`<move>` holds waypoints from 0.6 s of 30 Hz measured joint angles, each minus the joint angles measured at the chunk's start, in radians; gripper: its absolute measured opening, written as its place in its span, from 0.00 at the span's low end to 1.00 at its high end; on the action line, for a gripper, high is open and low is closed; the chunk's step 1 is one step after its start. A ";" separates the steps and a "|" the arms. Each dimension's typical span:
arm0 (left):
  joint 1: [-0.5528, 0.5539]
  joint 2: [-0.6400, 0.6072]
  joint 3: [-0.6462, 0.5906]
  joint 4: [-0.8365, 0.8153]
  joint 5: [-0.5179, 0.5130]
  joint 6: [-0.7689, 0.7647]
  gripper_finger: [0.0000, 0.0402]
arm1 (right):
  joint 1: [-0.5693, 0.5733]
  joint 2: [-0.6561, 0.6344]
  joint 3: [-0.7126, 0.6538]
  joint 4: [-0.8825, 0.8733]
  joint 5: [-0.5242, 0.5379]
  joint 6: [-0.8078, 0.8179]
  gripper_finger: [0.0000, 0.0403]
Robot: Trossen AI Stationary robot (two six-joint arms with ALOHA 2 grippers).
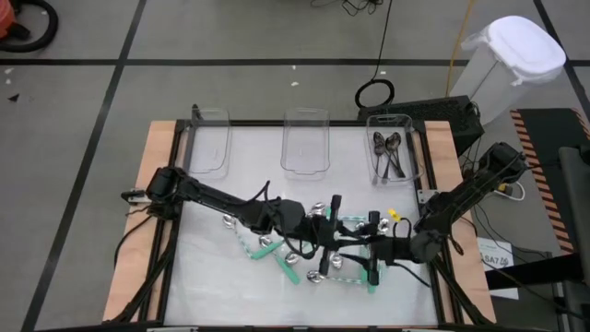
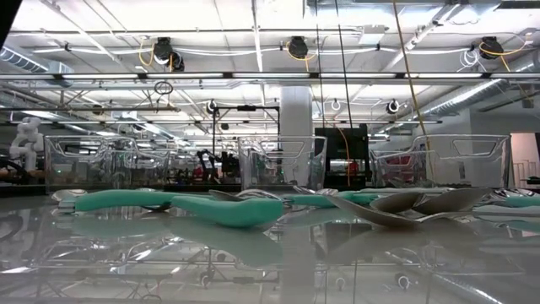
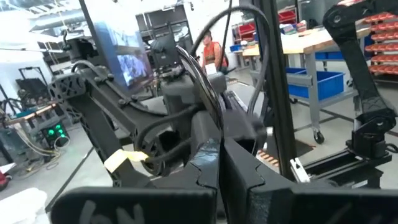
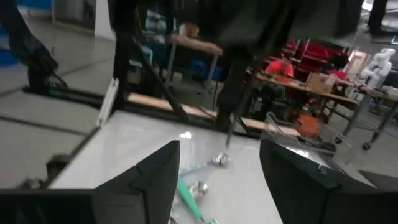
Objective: Sort silverware by color (type)
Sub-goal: Put the black spoon into the right transparent bin
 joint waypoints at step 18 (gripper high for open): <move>-0.010 0.000 0.000 0.018 0.000 -0.008 0.02 | -0.027 0.001 0.000 0.079 -0.144 0.030 0.44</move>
